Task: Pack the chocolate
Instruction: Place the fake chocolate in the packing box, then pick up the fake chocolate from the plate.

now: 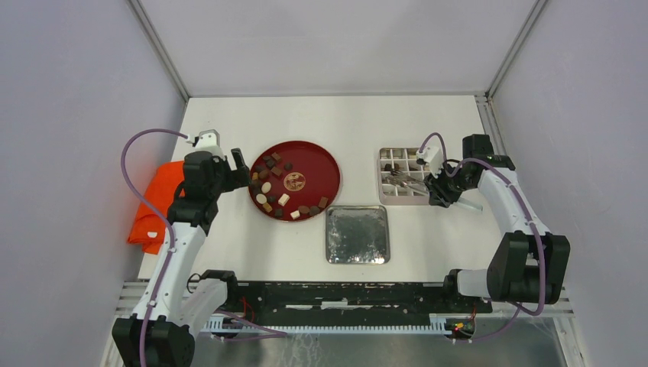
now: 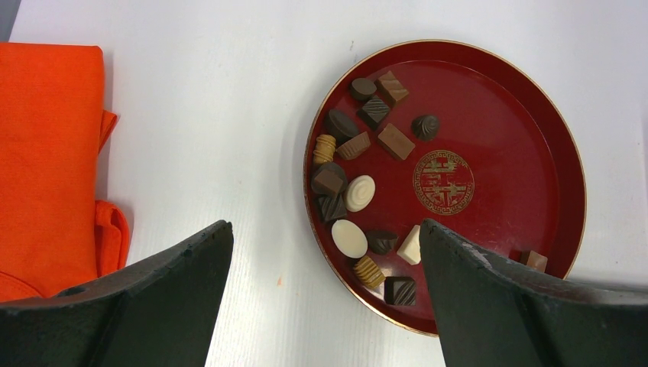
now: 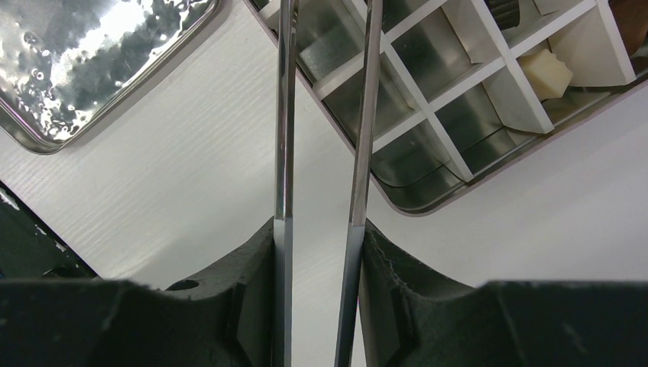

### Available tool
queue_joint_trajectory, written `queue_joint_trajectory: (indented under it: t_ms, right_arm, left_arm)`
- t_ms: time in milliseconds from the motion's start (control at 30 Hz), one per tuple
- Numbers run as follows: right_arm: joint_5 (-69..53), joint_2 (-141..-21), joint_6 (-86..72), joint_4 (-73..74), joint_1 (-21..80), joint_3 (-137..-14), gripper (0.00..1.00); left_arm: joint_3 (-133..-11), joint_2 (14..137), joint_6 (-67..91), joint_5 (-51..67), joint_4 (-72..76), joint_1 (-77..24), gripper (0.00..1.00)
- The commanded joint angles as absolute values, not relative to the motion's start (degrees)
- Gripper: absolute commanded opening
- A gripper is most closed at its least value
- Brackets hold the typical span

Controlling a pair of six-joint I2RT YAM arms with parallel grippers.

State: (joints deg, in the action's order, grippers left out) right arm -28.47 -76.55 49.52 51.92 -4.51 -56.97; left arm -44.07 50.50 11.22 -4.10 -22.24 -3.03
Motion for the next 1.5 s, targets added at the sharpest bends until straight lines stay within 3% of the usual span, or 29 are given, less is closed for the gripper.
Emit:
queue_joint_trajectory:
  t_ms: [0,600,800,1033,1267,1467]
  right_arm:
    - [-30.32,-76.62,49.31,50.71,-4.57,-58.45,0.42]
    - [-37.95,-75.86,46.13,50.48,-0.41,-63.1,0.38]
    - [-38.8,-77.17,41.35,42.13,14.01,-64.14,0.37]
    - [-34.51,-86.5,41.57,38.05,28.89,-71.34,0.38]
    - [-29.11,-98.2,49.05,42.0,36.25,-84.03,0.38]
    - [-25.41,-102.57,49.7,41.11,39.01,-87.8,0.38]
  left_arm:
    - [-44.17,49.75,9.26,-3.52,-21.18,-2.9,0.96]
    - [-44.12,49.49,9.23,-3.84,-21.17,-2.95,0.96]
    - [-44.12,49.66,9.26,-4.21,-21.12,-2.95,0.96]
    - [-44.12,49.5,9.26,-5.34,-21.31,-2.98,0.96]
    - [-44.08,49.68,9.3,-5.41,-21.35,-2.96,0.96]
    - [-44.12,50.36,9.1,-4.17,-21.23,-2.9,0.95]
